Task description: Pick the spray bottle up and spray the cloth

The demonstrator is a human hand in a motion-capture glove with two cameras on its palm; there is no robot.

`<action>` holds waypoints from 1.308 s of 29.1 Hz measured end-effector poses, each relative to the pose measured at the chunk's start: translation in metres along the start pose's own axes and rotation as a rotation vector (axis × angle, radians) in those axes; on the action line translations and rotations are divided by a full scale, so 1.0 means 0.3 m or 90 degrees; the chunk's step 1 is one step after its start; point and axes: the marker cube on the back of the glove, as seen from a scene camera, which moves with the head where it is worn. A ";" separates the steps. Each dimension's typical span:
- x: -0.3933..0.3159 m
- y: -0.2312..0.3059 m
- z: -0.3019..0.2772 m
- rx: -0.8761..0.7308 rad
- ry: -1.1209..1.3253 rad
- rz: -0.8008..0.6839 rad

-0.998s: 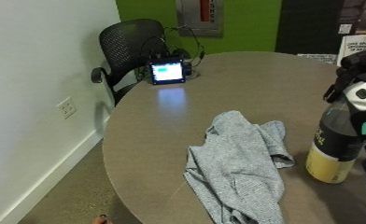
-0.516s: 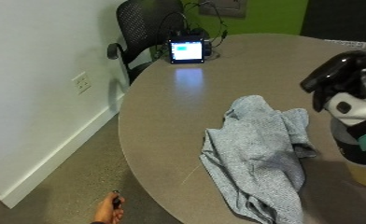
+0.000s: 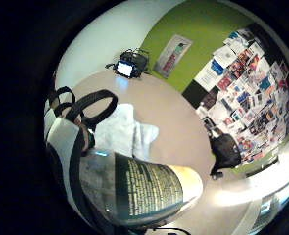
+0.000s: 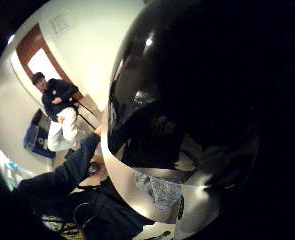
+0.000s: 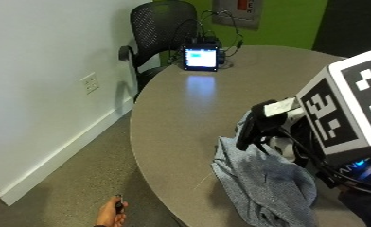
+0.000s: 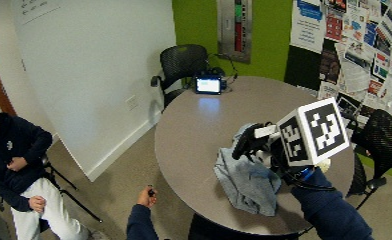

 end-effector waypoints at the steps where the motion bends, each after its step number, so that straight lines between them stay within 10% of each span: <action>1: -0.005 0.004 0.006 -0.003 0.017 -0.011; 38: -0.117 0.115 0.117 -0.077 0.235 -0.248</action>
